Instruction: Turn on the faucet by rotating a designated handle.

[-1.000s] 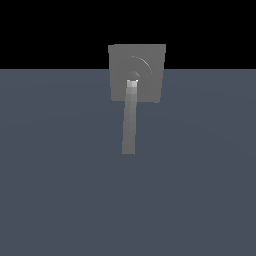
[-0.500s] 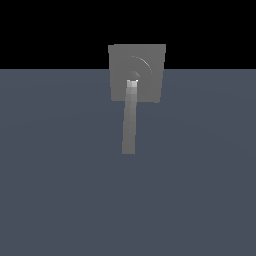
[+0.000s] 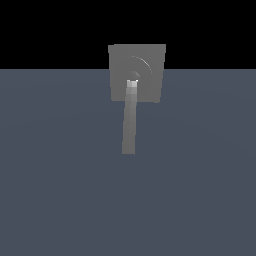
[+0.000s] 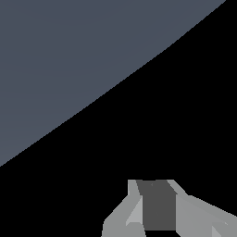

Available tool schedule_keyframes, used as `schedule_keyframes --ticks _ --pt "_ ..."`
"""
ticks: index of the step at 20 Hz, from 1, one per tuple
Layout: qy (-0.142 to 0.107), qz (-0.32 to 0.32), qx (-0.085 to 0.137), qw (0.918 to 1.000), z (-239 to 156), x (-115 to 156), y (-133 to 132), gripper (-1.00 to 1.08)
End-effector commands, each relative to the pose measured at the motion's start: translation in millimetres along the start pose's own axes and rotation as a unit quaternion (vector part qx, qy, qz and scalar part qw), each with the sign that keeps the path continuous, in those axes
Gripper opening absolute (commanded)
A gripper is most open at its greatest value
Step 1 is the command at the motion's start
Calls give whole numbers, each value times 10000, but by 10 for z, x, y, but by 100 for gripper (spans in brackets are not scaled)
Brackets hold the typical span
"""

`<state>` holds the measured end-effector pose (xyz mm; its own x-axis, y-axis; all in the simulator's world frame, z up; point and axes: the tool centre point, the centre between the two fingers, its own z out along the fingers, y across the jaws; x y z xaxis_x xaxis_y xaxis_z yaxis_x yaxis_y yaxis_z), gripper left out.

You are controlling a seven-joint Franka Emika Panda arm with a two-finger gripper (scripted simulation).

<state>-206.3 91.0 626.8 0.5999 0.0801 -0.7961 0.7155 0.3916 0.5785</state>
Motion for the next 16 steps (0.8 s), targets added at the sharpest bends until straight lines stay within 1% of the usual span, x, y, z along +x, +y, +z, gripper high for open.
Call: schedule_keyframes --ticks 1,3,5,7,9,10,12,14,16 --pt "-381 -610 -403 9966 -149 85 123 -100" --pt "-687 -1115 -693 9890 -267 180 210 -100" --pt "-998 -1630 -962 9768 -385 296 289 -100" --pt "-1309 -2153 -1208 9601 -500 434 358 -100" --pt "-1619 -2680 -1433 9388 -611 592 415 -100" --pt "-1773 -2944 -1537 9264 -664 679 440 -100" --pt "-2077 -3469 -1727 8982 -764 868 477 -100" --pt "-2373 -3988 -1895 8653 -854 1076 500 -100" --pt "-2659 -4497 -2042 8279 -934 1300 506 -100"
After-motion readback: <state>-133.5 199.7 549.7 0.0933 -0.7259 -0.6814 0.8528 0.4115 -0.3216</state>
